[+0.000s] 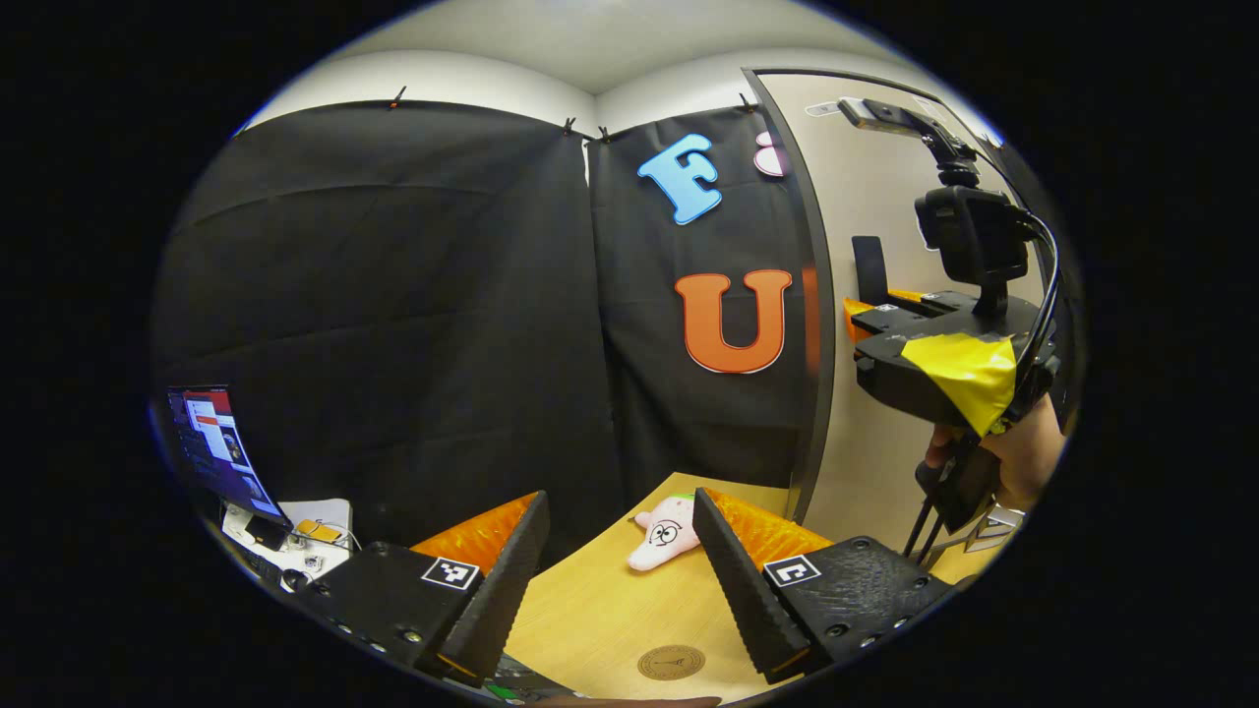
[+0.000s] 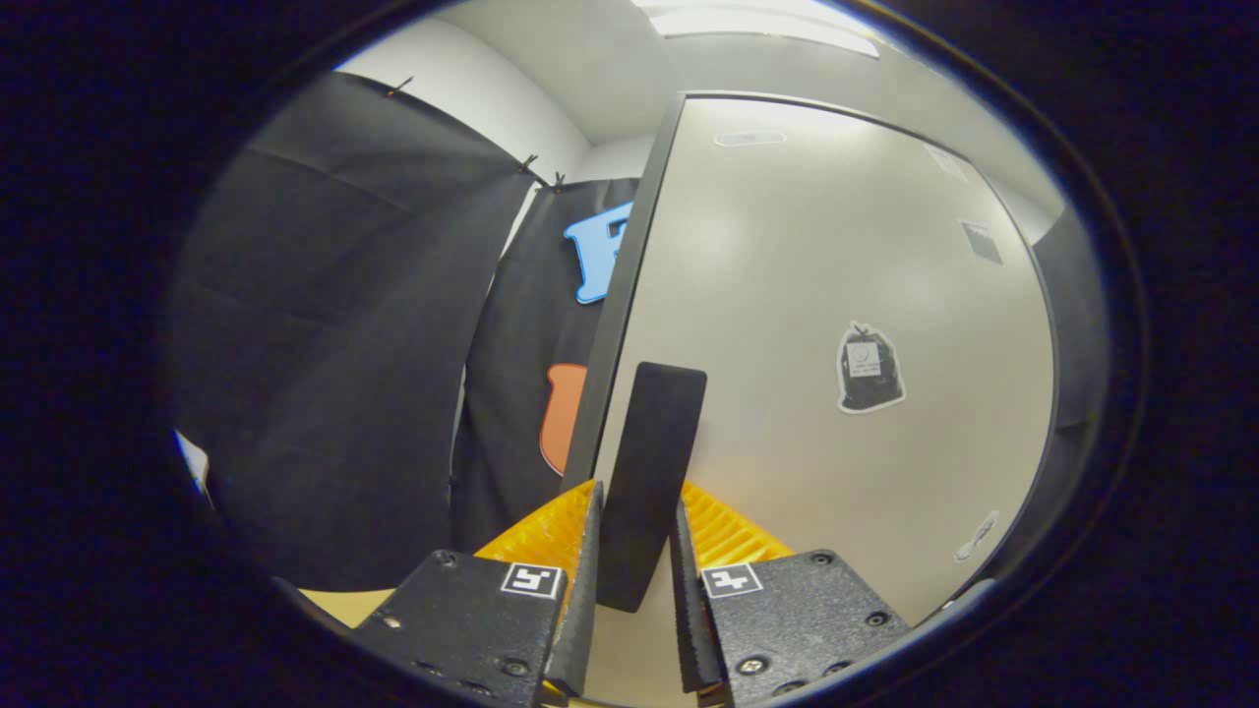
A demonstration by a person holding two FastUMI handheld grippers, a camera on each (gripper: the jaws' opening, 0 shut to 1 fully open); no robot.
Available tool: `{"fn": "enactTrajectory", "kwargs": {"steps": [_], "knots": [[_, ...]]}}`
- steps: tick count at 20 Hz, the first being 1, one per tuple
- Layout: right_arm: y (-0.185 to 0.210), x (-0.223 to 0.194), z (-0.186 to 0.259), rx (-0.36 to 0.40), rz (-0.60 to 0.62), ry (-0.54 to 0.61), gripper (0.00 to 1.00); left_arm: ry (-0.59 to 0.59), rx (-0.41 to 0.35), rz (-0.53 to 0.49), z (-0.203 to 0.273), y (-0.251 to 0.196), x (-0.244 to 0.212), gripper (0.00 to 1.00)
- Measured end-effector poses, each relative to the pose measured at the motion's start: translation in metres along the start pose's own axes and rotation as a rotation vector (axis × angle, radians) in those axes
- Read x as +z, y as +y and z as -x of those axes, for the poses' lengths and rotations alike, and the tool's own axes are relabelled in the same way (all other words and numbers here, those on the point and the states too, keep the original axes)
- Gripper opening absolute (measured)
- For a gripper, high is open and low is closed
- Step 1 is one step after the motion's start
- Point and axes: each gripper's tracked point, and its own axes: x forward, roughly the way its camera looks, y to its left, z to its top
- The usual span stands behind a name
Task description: Open the cabinet door with the right hand, grasp the bottle in the cabinet with the left hand and place it on the coaster, then close the cabinet door with the right hand.
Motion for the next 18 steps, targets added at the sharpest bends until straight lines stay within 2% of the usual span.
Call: {"fn": "enactTrajectory", "kwargs": {"steps": [5,9,15,18], "knots": [[0.003,-0.014,0.009,0.03,-0.016,0.065,0.34,-0.022,-0.032,-0.023,-0.002,-0.004,0.004,0.89],[0.006,-0.021,0.026,0.043,0.0,0.088,0.33,-0.019,-0.053,0.008,-0.005,-0.006,0.002,0.89],[0.01,-0.017,0.042,0.06,-0.038,0.138,0.29,-0.013,-0.133,0.021,-0.01,-0.016,-0.005,0.89],[0.008,-0.016,0.045,0.068,-0.017,0.139,0.28,-0.017,-0.186,0.03,-0.012,-0.025,-0.01,0.89]]}}
